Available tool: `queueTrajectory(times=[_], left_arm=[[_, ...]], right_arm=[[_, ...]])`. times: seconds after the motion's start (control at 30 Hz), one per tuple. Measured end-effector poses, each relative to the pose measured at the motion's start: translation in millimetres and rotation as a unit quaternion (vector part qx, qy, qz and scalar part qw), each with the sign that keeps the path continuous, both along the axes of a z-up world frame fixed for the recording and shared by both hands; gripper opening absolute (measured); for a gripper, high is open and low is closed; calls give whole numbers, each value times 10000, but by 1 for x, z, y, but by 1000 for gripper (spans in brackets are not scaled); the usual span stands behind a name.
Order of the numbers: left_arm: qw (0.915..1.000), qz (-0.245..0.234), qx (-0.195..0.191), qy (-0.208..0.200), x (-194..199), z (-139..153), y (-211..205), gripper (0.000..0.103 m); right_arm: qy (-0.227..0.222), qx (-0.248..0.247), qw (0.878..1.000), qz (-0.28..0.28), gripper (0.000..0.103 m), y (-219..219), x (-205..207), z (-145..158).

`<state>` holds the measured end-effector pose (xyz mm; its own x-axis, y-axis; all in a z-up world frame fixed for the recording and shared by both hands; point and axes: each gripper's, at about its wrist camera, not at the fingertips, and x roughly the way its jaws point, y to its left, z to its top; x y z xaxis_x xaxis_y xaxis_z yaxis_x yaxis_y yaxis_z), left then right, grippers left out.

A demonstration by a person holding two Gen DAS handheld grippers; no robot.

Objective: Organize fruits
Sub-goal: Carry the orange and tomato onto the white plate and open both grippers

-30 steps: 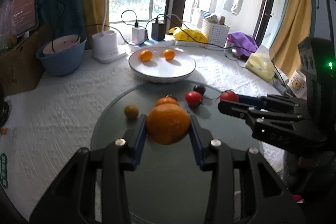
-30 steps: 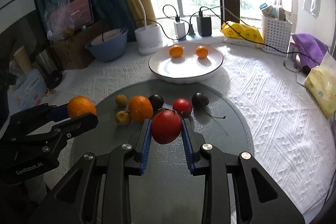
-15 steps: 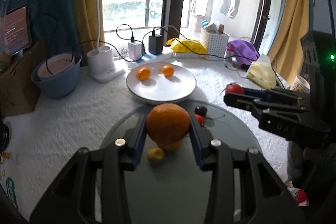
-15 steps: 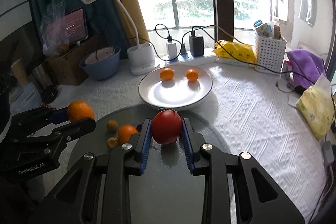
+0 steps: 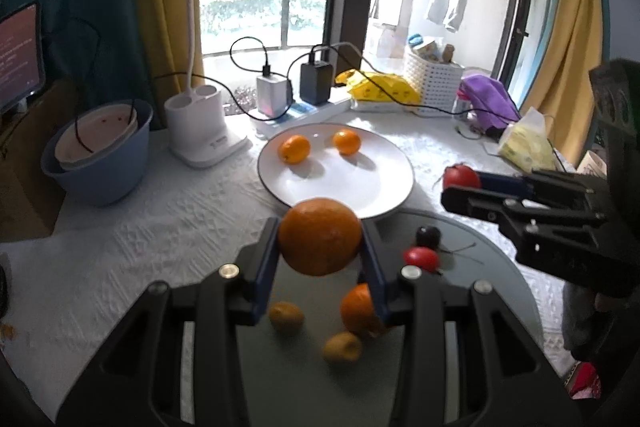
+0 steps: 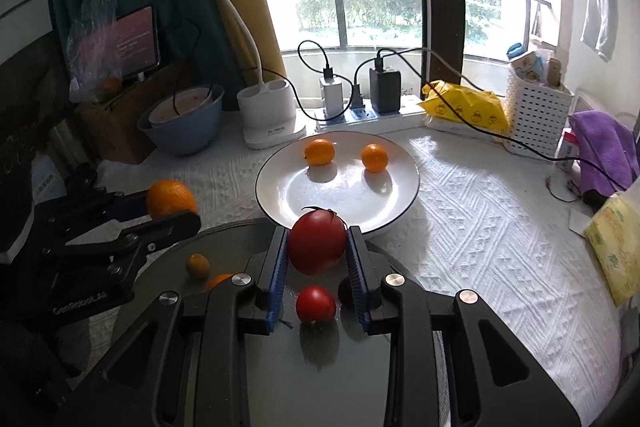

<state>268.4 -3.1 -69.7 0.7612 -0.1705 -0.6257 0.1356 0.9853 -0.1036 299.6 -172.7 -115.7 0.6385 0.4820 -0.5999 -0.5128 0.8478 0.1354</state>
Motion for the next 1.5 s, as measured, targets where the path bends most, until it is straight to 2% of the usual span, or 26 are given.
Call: queueTrajectory(times=[0.4, 0.5, 0.7, 1.07, 1.1, 1.17, 1.23, 1.5], left_arm=[[9993, -60, -149, 326, 55, -20, 14, 40], [9983, -143, -323, 474, 69, -25, 15, 40], [9965, -123, -437, 700, 92, -36, 20, 40], [9960, -82, -436, 776, 115, -42, 24, 41], [9959, -78, -457, 780, 116, -42, 25, 41], [9957, -89, -450, 803, 116, -42, 25, 43], [9955, -104, -472, 818, 115, -42, 26, 43], [9967, -64, -418, 695, 102, -28, 25, 44]], right_arm=[[226, -153, 9996, 57, 31, 27, 40, -15], [292, -168, 9994, 75, 31, 34, 51, -19], [428, -265, 9987, 102, 31, 43, 73, -33], [576, -330, 9977, 99, 31, 50, 91, -52], [574, -322, 9978, 99, 32, 50, 91, -52], [581, -303, 9978, 93, 44, 50, 91, -52], [569, -259, 9980, 77, 52, 49, 91, -49], [492, -215, 9984, -191, 53, 37, 81, -36]])
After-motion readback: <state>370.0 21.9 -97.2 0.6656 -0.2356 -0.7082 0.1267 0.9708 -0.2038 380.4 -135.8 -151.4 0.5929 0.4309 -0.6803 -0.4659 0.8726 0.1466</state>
